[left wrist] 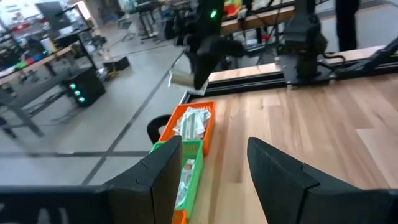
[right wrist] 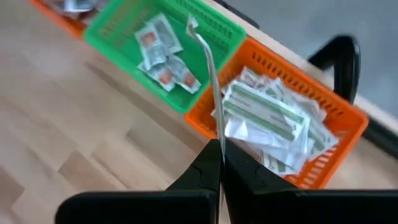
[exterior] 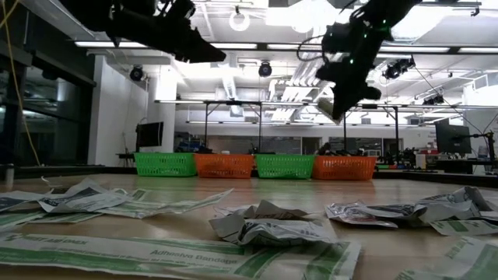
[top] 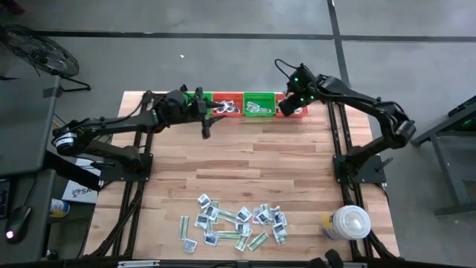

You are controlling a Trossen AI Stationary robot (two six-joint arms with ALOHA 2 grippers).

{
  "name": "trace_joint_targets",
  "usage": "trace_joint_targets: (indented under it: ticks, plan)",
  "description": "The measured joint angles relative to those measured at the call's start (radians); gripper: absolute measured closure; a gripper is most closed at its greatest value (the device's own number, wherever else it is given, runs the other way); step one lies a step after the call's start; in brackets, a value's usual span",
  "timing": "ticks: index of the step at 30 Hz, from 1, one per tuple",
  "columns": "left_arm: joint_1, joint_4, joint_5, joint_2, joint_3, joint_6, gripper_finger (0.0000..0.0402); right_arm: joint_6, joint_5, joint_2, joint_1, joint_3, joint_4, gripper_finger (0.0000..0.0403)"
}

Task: Pick & Place First Aid Supplies
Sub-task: Put the green bandage pack in the right orange bin

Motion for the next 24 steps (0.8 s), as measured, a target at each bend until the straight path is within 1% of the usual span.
trace_joint_targets:
  ticks: [5,9,13,18,24]
  plan:
    - [0.048,-0.002,0.101,0.000,0.000,0.020,0.0222,0.110,0.013,0.031,-0.024,-0.031,0.004,0.0403]
    - [0.071,-0.003,0.155,0.000,0.000,0.031,0.0222,0.169,0.015,0.034,-0.047,-0.088,0.048,0.0403]
    - [0.075,-0.003,0.182,0.000,0.000,0.054,0.0222,0.061,-0.021,0.034,-0.052,-0.148,0.178,0.0403]
    - [0.075,-0.006,0.222,0.001,0.000,0.071,0.0222,-0.035,0.041,0.035,-0.058,-0.169,0.212,0.0403]
    - [0.075,-0.031,0.262,0.001,0.000,0.084,0.0222,-0.297,0.130,0.035,-0.058,-0.169,0.284,0.0403]
